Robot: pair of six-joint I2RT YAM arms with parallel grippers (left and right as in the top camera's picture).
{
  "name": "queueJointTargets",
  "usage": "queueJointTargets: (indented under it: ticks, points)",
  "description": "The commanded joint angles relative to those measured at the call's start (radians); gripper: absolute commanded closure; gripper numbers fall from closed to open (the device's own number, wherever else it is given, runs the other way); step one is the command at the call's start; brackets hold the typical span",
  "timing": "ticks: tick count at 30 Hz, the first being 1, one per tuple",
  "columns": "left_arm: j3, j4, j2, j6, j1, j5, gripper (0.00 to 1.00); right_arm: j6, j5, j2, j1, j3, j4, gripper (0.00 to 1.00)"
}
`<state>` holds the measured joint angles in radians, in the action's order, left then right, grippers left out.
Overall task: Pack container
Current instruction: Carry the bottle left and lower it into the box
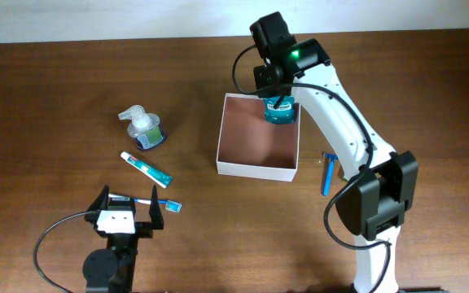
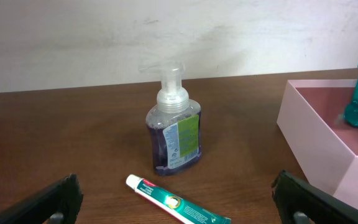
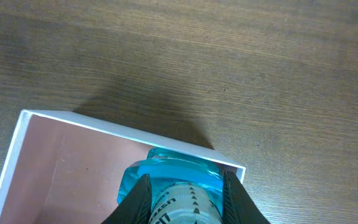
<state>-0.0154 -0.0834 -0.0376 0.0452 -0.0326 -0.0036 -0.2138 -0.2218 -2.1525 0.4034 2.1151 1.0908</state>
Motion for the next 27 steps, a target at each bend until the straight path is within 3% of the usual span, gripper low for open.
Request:
queueJointTargets:
  ticks: [1,5,6,8,27]
  points:
    - [0.005,0.000,0.004,-0.006,-0.004,-0.002,0.01,-0.013,-0.011,0.007,0.001,0.028,-0.010,0.78]
    - [0.005,0.000,0.004,-0.006,-0.004,-0.002,0.01,-0.013,-0.011,0.002,0.001,0.028,-0.010,0.75]
    - [0.005,0.000,0.004,-0.006,-0.004,-0.002,0.01,-0.013,-0.011,0.001,0.001,0.028,-0.010,0.49]
    - [0.005,0.000,0.004,-0.006,-0.004,-0.002,0.01,-0.013,-0.011,0.001,0.001,0.028,-0.010,0.40]
    - [0.005,0.000,0.004,-0.006,-0.004,-0.002,0.01,-0.013,-0.019,0.042,-0.014,0.053,0.034,0.37]
